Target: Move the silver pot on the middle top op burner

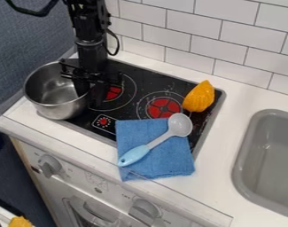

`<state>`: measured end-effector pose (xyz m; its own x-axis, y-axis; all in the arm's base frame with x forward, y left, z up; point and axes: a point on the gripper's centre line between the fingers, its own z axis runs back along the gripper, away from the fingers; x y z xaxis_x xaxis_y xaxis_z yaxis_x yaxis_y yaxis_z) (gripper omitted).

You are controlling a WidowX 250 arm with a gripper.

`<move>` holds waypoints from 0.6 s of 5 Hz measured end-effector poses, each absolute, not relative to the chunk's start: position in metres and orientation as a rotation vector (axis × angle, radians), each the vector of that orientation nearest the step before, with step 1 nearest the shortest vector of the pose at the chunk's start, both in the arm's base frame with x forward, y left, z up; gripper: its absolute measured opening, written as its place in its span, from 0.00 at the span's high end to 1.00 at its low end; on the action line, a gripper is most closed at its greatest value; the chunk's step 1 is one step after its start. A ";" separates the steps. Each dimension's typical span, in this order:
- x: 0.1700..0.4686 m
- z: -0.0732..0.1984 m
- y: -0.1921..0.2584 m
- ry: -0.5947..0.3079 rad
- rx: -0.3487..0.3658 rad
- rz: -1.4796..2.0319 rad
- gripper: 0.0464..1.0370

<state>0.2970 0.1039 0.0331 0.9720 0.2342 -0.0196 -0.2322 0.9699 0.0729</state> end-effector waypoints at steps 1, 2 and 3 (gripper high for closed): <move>0.298 0.032 0.104 0.018 0.075 0.235 0.88; 0.297 0.032 0.104 0.025 0.077 0.244 0.96; 0.294 0.035 0.103 0.041 0.092 0.255 0.96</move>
<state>0.2939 0.1033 0.0347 0.9667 0.2541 -0.0289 -0.2504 0.9633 0.0965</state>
